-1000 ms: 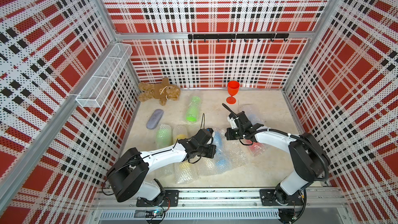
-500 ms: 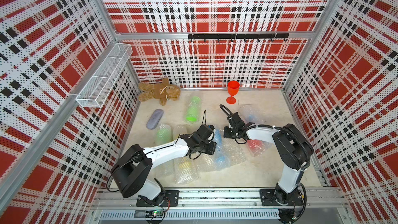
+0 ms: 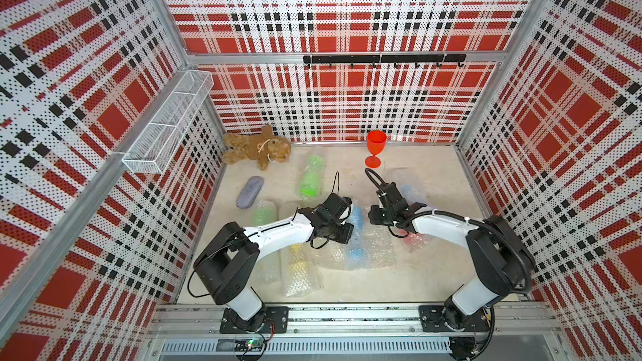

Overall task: Unpack wine glasses from bubble wrap
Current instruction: Unwrap the bubble wrap.

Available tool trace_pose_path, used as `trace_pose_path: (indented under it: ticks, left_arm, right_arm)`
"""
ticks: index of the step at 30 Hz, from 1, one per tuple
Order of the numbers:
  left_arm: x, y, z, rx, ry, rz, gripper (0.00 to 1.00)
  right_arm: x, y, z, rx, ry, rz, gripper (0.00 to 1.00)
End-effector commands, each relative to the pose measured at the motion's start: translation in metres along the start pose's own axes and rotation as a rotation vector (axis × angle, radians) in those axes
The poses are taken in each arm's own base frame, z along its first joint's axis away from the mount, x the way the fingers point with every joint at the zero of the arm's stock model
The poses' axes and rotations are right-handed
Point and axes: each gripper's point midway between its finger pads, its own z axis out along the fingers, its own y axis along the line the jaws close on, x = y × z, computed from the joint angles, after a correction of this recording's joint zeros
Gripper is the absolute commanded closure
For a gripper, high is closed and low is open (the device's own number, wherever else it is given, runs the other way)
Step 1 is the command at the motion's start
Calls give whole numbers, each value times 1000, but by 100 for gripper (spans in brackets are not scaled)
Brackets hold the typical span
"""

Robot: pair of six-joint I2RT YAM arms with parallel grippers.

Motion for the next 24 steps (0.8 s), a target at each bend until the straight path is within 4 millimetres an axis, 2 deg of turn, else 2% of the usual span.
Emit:
trace_pose_path:
  ticks: [1, 3, 6, 11, 18, 24]
  left_arm:
    - [-5, 1, 0, -3, 6, 29, 100]
    - [-8, 1, 0, -1, 1, 35, 100]
    - [-10, 0, -2, 4, -5, 38, 100]
    - [-11, -1, -1, 7, -4, 37, 100]
    - [-11, -2, -3, 9, -8, 35, 100]
    - [-12, -2, -3, 9, -9, 31, 100]
  right_arm:
    - [-7, 41, -31, -194, 20, -85, 52]
    - [4, 61, -40, -319, 79, -125, 51]
    - [21, 76, -50, -433, 145, -125, 50]
    - [37, 92, -65, -550, 178, -140, 49]
    - [55, 87, -62, -531, 230, -172, 51]
    - [65, 81, -49, -487, 262, -200, 53]
